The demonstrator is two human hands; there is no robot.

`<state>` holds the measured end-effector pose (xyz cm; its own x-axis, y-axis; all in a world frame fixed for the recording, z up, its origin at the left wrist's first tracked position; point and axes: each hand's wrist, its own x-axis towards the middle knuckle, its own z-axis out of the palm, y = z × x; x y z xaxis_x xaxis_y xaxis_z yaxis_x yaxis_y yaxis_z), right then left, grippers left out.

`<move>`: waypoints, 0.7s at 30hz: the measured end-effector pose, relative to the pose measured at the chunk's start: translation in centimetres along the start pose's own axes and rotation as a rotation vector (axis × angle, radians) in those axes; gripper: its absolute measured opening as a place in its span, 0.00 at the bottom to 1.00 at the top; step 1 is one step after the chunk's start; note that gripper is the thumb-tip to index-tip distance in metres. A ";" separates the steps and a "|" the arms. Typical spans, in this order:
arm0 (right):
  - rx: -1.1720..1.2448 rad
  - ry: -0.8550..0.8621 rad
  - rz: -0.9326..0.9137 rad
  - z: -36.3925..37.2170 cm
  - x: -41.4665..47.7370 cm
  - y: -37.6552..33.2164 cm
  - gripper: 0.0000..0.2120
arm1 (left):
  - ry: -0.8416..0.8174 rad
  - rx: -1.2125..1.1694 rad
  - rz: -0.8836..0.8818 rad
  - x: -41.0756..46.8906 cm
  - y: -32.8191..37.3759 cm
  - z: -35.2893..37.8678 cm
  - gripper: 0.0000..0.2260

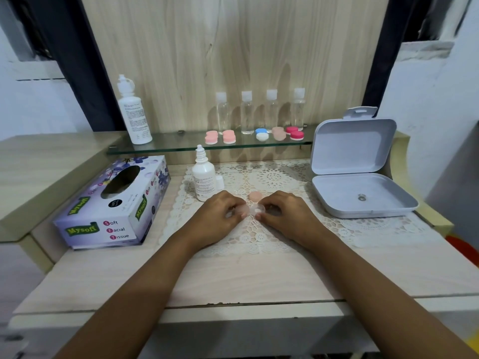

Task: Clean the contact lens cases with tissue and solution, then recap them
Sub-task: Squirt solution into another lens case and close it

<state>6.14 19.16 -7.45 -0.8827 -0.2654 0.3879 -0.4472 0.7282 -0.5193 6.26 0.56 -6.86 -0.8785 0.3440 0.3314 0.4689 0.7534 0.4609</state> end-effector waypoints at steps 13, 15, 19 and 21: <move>-0.008 0.003 -0.017 0.1 0.0 0.2 0.12 | 0.043 -0.095 0.009 -0.3 0.2 0.4 0.16; -0.015 0.000 -0.018 0.1 0.1 0.2 0.12 | 0.079 -0.076 -0.018 -0.2 0.1 0.4 0.16; -0.021 -0.005 -0.015 0.1 0.1 0.1 0.12 | 0.071 -0.044 0.051 -0.2 0.3 0.2 0.13; -0.022 -0.003 -0.016 0.1 0.1 0.1 0.12 | 0.064 -0.061 0.052 -0.3 0.2 0.1 0.14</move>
<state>6.00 19.18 -7.56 -0.8758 -0.2793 0.3936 -0.4581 0.7378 -0.4958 6.62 0.68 -6.97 -0.8459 0.3441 0.4074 0.5206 0.6989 0.4904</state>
